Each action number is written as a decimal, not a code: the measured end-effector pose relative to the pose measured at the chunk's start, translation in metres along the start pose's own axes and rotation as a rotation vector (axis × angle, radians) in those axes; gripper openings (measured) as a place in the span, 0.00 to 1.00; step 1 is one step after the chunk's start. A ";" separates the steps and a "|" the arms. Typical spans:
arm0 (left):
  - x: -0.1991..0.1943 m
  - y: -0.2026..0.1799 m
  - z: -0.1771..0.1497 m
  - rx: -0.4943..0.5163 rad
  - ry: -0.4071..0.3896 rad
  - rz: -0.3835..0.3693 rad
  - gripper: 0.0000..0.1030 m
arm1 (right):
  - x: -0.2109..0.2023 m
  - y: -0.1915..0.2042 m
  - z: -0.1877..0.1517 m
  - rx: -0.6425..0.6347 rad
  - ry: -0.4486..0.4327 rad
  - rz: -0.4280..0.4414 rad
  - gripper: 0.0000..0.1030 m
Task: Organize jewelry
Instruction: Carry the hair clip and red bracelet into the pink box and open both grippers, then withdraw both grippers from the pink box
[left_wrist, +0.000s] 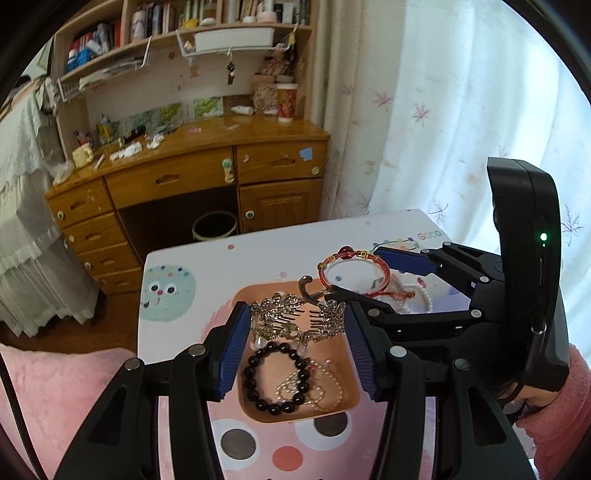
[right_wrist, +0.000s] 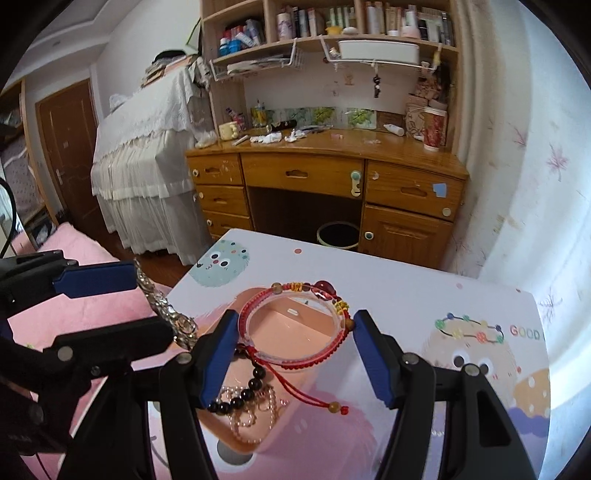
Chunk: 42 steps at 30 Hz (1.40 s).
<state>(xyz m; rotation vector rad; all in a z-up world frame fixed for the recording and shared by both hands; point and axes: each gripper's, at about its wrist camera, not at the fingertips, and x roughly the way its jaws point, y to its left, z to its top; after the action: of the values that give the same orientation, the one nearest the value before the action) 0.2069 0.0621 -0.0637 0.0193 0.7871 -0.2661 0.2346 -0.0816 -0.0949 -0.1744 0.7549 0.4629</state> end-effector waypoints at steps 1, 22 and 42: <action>0.002 0.005 -0.002 -0.003 0.005 -0.003 0.50 | 0.006 0.004 0.001 -0.013 0.007 0.004 0.62; 0.032 -0.002 -0.018 -0.010 0.128 0.037 0.77 | 0.008 -0.001 -0.049 0.044 0.161 0.002 0.74; 0.075 -0.126 -0.056 0.075 0.315 -0.004 0.77 | -0.050 -0.090 -0.172 0.354 0.438 -0.018 0.74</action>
<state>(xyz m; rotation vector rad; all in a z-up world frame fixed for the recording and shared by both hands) 0.1878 -0.0706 -0.1460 0.1332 1.0896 -0.2999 0.1379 -0.2331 -0.1851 0.0525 1.2496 0.2675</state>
